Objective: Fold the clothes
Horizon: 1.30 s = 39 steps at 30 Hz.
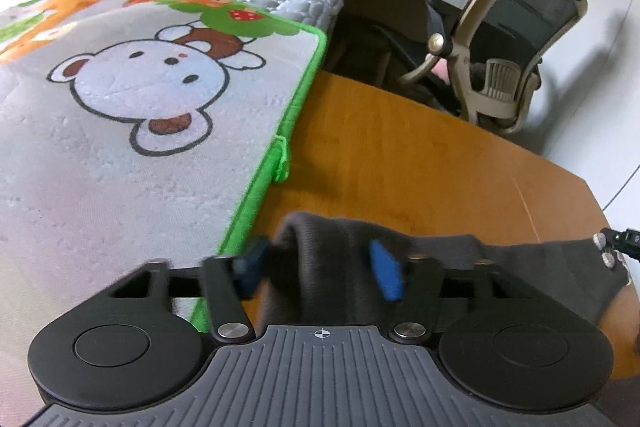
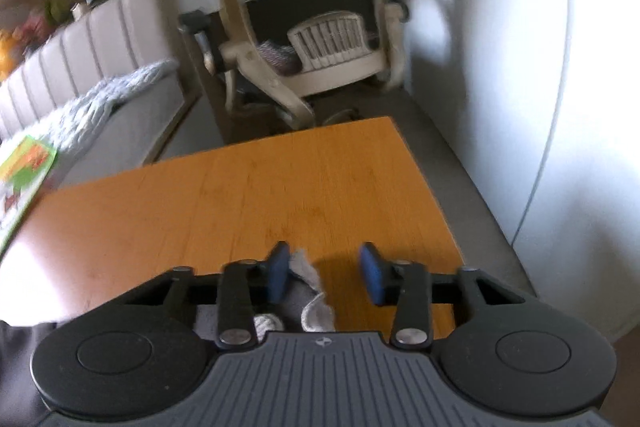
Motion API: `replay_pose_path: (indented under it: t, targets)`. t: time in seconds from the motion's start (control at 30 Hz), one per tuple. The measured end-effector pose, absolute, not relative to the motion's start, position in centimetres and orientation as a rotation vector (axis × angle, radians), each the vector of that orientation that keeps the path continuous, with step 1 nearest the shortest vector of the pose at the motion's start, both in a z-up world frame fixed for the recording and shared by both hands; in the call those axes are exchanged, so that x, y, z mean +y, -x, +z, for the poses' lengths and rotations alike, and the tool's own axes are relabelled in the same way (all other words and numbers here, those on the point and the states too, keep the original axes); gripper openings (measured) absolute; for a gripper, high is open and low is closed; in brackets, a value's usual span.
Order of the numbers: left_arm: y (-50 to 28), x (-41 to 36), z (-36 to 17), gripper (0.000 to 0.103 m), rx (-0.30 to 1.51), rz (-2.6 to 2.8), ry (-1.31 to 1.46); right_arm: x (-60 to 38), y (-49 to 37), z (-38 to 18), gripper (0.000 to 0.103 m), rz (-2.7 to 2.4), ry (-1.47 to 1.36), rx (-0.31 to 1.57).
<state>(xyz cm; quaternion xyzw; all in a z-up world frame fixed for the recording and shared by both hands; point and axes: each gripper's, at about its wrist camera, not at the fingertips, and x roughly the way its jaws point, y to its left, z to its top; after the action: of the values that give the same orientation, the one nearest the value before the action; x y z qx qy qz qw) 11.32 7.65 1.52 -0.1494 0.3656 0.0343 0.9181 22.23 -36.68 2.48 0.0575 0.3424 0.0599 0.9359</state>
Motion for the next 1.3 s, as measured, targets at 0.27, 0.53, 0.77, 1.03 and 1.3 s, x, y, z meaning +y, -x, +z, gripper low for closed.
replay_pose_path:
  t: [0.27, 0.53, 0.77, 1.03, 1.3]
  targets:
    - [-5.2, 9.8, 5.7, 0.034, 0.635, -0.050, 0.364, -39.3, -12.8, 8.3, 0.003, 0.290, -0.186, 0.547]
    - [7.6, 10.4, 6.5, 0.042, 0.646, -0.180, 0.297, -44.9, 1.5, 9.4, 0.002, 0.310, -0.130, 0.513]
    - [9.5, 12.7, 7.1, 0.092, 0.606, -0.132, 0.389, -48.7, 5.5, 7.8, 0.032, 0.159, -0.206, 0.513]
    - [7.4, 7.6, 5.9, 0.094, 0.622, -0.199, 0.282, -43.6, 4.5, 5.5, 0.043, 0.317, -0.187, 0.570]
    - [3.7, 2.7, 1.8, 0.098, 0.783, -0.217, 0.162, -37.7, 2.2, 3.7, 0.103, 0.394, -0.057, 0.631]
